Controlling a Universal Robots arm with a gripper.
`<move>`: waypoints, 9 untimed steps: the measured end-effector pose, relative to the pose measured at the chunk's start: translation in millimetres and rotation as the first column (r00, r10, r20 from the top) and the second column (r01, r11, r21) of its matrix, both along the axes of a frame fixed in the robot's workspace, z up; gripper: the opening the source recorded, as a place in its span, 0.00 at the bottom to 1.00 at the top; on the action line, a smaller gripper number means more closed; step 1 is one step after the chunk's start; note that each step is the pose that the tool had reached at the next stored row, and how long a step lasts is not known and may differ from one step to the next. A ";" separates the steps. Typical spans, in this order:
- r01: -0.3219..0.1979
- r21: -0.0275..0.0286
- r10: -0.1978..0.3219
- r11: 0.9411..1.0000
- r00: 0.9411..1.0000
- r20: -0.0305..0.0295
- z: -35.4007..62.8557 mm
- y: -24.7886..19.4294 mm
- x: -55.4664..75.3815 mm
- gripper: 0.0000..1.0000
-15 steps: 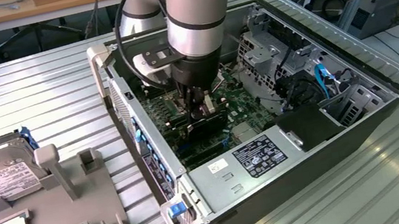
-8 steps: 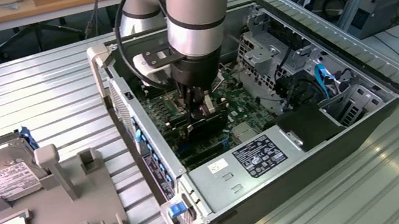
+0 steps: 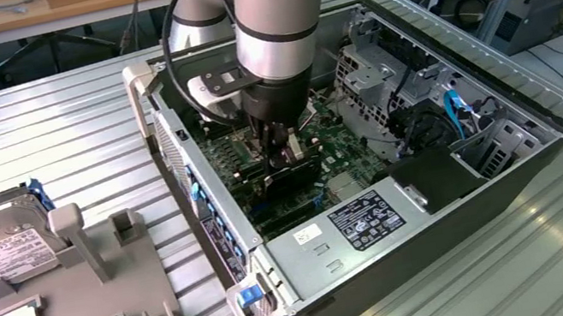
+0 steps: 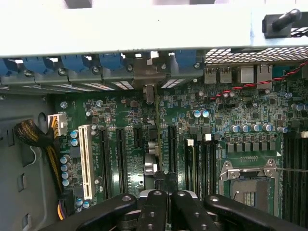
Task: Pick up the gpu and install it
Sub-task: 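Press down on the gpu until it lock into place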
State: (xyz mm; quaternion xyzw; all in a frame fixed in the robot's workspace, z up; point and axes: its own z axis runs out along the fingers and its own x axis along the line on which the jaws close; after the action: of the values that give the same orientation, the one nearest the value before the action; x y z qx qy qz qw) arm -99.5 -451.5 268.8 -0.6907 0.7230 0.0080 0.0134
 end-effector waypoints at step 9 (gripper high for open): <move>0.000 0.000 0.000 1.000 1.000 0.000 23.9 0.0 0.0 0.11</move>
State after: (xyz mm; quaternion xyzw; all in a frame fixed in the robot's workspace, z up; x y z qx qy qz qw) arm -99.5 -451.4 292.8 -0.6907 0.7230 0.0081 0.0133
